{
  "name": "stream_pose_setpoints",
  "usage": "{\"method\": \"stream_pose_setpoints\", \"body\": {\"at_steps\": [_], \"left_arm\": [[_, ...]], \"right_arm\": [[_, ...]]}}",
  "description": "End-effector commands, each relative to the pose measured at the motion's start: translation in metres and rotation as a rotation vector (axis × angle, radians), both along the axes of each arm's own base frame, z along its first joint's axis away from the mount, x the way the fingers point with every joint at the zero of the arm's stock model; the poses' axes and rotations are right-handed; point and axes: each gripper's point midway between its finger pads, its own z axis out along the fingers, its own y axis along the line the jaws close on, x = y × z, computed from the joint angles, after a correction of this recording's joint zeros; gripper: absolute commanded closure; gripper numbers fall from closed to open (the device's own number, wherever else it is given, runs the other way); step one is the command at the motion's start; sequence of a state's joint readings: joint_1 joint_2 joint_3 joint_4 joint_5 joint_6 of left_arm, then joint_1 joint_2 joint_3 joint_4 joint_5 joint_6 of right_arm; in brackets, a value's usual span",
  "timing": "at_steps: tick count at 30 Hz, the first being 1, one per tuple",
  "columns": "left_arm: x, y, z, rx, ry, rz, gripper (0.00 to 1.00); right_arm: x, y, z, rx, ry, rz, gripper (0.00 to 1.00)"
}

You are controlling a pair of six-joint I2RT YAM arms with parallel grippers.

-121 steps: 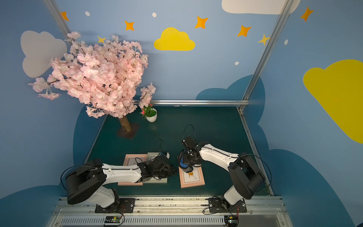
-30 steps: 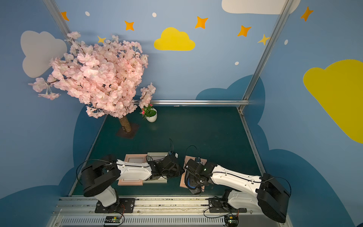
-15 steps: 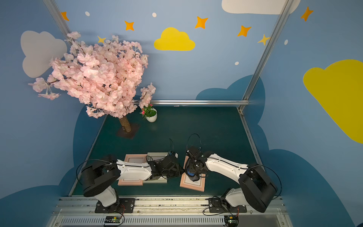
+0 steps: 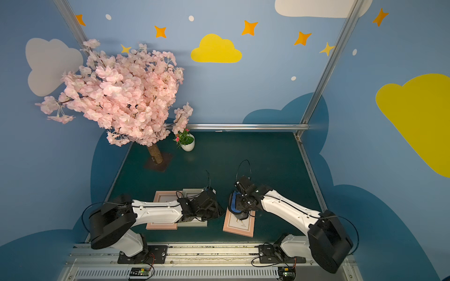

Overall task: Wipe the picture frame with a cloth
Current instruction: Adjust the cleaning item.

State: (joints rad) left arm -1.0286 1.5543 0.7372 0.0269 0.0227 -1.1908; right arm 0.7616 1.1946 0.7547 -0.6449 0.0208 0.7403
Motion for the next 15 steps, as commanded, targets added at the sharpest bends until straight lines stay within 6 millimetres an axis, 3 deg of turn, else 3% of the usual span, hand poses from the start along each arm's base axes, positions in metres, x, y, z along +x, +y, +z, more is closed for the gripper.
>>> {"method": "stream_pose_setpoints", "body": {"at_steps": [1,7,12,15], "left_arm": [[0.012,0.000,0.047,-0.038,-0.068,0.004,0.59],[0.023,0.020,0.114,-0.196,-0.226,0.082,0.50],[0.018,0.014,0.171,-0.428,-0.351,0.042,0.27],[0.013,0.004,0.191,-0.533,-0.383,0.007,0.13]], "right_arm": [[-0.008,-0.006,0.026,0.050,-0.036,0.000,1.00],[-0.004,-0.011,0.080,0.245,-0.260,-0.039,1.00],[-0.008,-0.006,0.130,0.411,-0.382,-0.022,1.00],[-0.009,0.004,0.152,0.502,-0.417,0.005,1.00]]}}
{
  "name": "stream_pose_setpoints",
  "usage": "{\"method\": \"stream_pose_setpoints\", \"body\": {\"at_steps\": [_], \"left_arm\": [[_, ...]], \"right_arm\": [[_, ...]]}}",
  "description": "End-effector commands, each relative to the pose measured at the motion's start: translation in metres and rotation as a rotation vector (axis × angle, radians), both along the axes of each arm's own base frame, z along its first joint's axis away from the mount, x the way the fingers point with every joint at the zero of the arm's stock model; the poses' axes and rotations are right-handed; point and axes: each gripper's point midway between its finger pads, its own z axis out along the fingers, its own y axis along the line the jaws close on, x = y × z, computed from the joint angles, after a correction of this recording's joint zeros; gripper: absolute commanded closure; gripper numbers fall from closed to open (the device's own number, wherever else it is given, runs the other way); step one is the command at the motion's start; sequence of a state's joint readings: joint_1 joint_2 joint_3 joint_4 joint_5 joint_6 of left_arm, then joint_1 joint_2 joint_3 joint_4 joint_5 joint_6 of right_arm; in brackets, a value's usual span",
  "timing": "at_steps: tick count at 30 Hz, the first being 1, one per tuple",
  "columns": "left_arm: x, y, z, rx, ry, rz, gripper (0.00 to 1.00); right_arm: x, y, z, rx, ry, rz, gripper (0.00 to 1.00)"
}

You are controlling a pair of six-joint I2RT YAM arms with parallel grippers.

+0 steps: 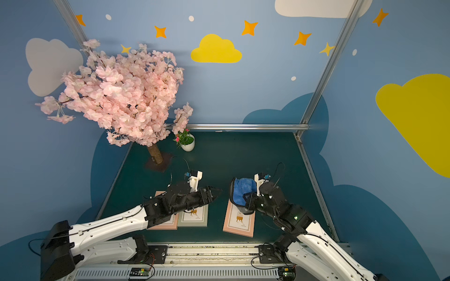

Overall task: Wipe the picture frame with a cloth
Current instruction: Adjust the cleaning item.

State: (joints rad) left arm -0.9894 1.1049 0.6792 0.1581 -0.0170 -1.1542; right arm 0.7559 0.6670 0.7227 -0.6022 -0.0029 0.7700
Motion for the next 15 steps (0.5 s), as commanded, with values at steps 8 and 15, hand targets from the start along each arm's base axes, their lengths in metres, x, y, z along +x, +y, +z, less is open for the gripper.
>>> {"method": "stream_pose_setpoints", "body": {"at_steps": [8,15], "left_arm": [[0.002,-0.032,0.044,-0.248,-0.124,-0.062,0.06],[0.011,-0.044,0.041,-0.262,-0.104,-0.044,0.14]], "right_arm": [[-0.001,0.034,0.061,0.256,-0.113,0.113,1.00],[-0.010,0.045,0.074,0.308,-0.128,0.175,1.00]]}}
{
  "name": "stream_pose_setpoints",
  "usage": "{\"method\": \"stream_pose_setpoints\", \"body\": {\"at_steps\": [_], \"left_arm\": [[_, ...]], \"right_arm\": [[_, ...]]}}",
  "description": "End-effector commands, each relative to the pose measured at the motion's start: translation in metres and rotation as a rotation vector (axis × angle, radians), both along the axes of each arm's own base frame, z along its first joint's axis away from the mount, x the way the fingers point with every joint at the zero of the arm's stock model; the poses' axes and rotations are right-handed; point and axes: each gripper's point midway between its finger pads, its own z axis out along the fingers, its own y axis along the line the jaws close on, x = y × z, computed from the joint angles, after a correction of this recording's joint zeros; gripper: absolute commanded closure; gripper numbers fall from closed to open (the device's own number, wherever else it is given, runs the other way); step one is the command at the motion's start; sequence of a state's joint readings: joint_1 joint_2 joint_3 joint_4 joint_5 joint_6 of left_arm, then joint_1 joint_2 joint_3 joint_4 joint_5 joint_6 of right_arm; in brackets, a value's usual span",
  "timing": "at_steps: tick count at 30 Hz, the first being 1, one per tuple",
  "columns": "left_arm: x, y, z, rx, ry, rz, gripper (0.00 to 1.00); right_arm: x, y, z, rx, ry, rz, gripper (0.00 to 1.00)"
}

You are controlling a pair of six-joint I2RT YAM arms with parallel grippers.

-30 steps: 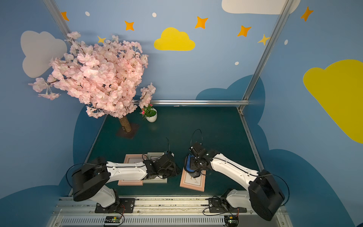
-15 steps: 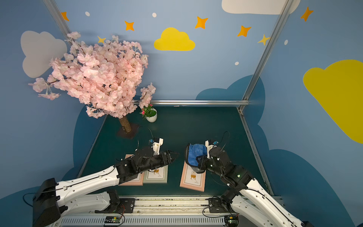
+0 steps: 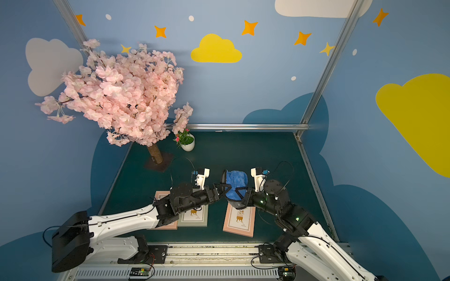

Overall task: Wipe the picture frame with a cloth
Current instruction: Adjust the cleaning item.

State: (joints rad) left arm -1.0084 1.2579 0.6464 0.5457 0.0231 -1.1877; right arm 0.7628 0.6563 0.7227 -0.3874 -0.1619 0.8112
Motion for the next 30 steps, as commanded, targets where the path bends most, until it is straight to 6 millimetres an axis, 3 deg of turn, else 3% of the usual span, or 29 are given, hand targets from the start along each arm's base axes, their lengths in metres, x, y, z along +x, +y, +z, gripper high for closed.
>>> {"method": "stream_pose_setpoints", "body": {"at_steps": [1,7,9,20,22,26,28,30], "left_arm": [[0.005,-0.006,0.025,-0.080,-0.034,0.007,0.18],[0.008,-0.010,0.035,-0.111,-0.048,0.010,0.35],[0.008,-0.010,0.037,-0.118,-0.049,0.011,0.49],[0.009,-0.007,0.036,-0.117,-0.049,0.024,0.93],[0.008,-0.007,0.037,-0.113,-0.058,0.020,0.97],[0.006,0.003,0.026,-0.052,-0.066,0.033,0.97],[0.005,0.012,0.020,0.004,-0.067,0.043,0.97],[0.002,0.021,0.015,0.076,-0.074,0.048,0.97]], "right_arm": [[-0.007,0.010,0.024,0.073,-0.045,0.056,1.00],[-0.013,0.017,0.015,0.051,-0.030,0.086,1.00],[-0.015,0.020,0.014,0.042,-0.031,0.097,1.00],[-0.019,0.022,0.005,0.002,-0.026,0.105,1.00],[-0.019,0.019,0.001,-0.012,-0.017,0.098,0.99],[-0.020,0.003,-0.012,-0.088,-0.001,0.055,0.51],[-0.021,-0.010,-0.018,-0.136,0.005,0.023,0.36],[-0.023,-0.023,-0.025,-0.189,0.020,-0.008,0.28]]}}
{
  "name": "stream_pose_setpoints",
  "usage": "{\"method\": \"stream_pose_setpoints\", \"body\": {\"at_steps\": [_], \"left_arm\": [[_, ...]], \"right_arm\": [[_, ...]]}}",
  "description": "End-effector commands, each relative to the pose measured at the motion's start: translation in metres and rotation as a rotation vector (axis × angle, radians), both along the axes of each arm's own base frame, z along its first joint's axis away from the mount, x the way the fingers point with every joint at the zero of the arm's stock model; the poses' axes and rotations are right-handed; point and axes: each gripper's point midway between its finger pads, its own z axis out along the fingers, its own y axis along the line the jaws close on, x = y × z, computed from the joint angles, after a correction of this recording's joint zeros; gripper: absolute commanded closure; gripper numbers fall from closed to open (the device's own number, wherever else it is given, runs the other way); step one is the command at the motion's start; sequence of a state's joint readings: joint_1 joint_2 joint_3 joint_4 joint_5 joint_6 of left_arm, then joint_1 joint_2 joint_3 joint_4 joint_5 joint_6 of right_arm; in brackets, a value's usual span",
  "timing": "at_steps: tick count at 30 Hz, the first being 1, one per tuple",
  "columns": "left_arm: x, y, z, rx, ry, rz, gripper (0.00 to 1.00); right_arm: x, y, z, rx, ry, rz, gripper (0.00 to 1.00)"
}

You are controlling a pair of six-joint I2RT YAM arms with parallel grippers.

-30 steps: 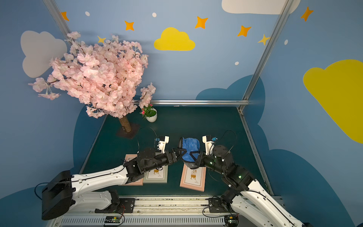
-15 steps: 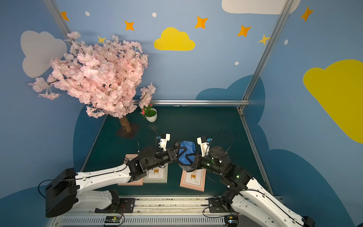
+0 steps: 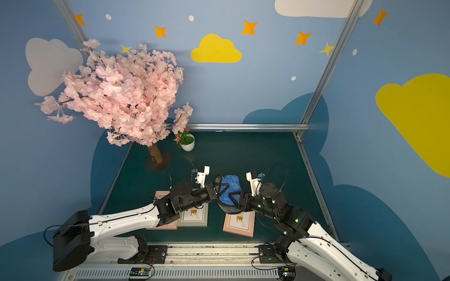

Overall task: Wipe the picture frame with a cloth
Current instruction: Adjust the cleaning item, then wipe the dirt from the picture frame.

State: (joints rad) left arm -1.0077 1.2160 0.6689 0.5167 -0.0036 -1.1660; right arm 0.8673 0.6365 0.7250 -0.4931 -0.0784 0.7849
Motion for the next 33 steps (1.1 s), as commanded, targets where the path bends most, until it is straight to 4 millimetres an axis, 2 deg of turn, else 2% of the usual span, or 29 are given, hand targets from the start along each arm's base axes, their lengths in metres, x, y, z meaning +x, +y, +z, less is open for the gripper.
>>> {"method": "stream_pose_setpoints", "body": {"at_steps": [1,6,9,12,15,22,25,30,33], "left_arm": [[-0.003,0.019,-0.008,0.133,-0.037,0.024,0.97],[-0.016,0.035,-0.021,0.310,-0.067,-0.004,0.97],[-0.025,0.040,-0.033,0.403,-0.072,-0.037,0.97],[-0.037,0.035,-0.044,0.456,-0.074,-0.089,0.97],[-0.050,0.022,-0.057,0.485,-0.064,-0.151,0.97],[-0.081,-0.013,-0.089,0.523,-0.023,-0.254,0.97],[-0.091,-0.024,-0.105,0.547,-0.002,-0.280,0.97],[-0.096,-0.036,-0.122,0.556,0.020,-0.292,0.97],[-0.092,-0.038,-0.122,0.555,0.016,-0.274,0.97]], "right_arm": [[-0.005,-0.029,-0.014,-0.126,0.018,-0.060,0.27],[-0.012,-0.059,-0.042,-0.256,0.083,-0.127,0.24],[-0.017,-0.084,-0.063,-0.343,0.137,-0.210,0.24],[-0.023,-0.106,-0.087,-0.426,0.204,-0.285,0.24],[-0.028,-0.115,-0.110,-0.474,0.266,-0.320,0.27],[-0.036,-0.127,-0.151,-0.528,0.364,-0.371,0.31],[-0.039,-0.125,-0.165,-0.514,0.389,-0.364,0.34],[-0.040,-0.112,-0.187,-0.455,0.431,-0.343,0.50],[-0.037,-0.106,-0.192,-0.426,0.425,-0.338,0.53]]}}
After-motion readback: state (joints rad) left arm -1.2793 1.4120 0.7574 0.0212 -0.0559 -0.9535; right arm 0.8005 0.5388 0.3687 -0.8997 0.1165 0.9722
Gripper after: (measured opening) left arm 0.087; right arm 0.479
